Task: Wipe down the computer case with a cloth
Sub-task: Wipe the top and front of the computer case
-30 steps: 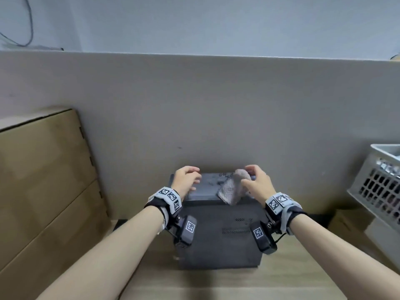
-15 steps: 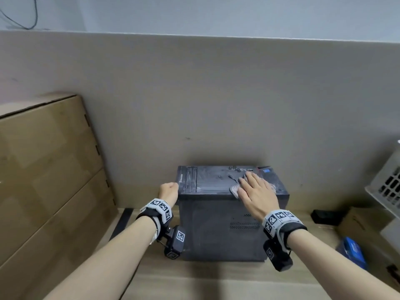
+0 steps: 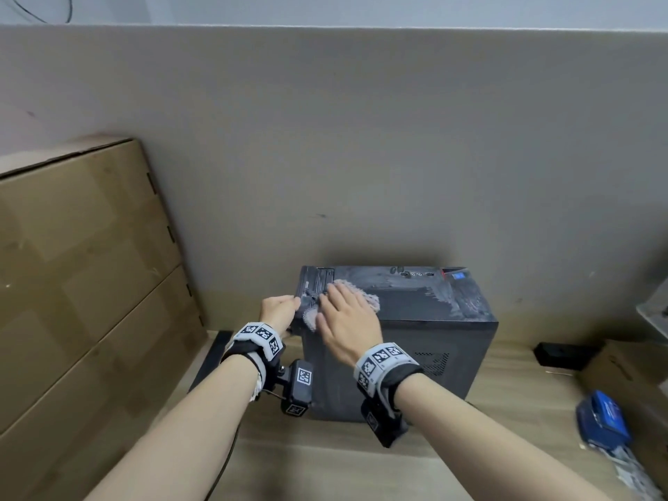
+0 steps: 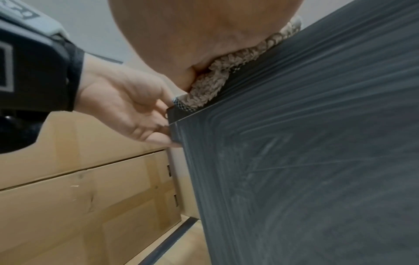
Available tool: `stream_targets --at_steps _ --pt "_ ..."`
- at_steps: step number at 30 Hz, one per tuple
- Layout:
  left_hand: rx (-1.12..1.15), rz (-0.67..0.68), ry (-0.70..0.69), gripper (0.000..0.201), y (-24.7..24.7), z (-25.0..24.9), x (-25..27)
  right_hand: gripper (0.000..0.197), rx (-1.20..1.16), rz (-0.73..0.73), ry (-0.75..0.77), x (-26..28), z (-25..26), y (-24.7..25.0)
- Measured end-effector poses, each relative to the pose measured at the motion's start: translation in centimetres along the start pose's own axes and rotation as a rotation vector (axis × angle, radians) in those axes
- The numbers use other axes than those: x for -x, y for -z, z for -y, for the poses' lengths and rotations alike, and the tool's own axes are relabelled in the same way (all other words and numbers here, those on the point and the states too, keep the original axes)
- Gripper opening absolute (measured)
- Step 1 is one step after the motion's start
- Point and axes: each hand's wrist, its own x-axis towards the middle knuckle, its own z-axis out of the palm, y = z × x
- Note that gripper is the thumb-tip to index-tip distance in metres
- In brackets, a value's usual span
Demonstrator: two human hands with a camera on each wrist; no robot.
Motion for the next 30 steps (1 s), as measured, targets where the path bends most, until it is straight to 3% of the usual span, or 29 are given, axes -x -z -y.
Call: stream_targets --at_steps 7,13,19,23,26,30 --pt "0.036 -0.024 0.025 0.018 -0.4 -0.6 0.6 0.061 0.008 0.028 0.073 0.4 -3.7 0.6" --pt "0.030 -0.032 0.069 0.023 -0.6 -1.6 1.3 0.073 0.031 0.009 -0.077 3.8 -11.1 2.3" --pt "-0.001 -0.065 0.055 0.019 -0.8 -2.3 2.5 0.062 0.036 0.014 -0.227 6.5 -16.2 3.3" --pt "-0.029 -0.065 0.071 0.015 -0.6 -2.6 2.7 0.059 0.022 0.020 -0.267 6.5 -16.8 3.2" --pt "-0.024 -0.054 0.072 0.013 -0.3 -2.5 2.8 0.076 0.054 0.029 -0.276 6.0 -16.2 2.8" --pt "0.025 -0.042 0.069 0.016 -0.1 -2.5 3.0 0.059 0.034 0.021 -0.304 5.5 -14.1 2.9"
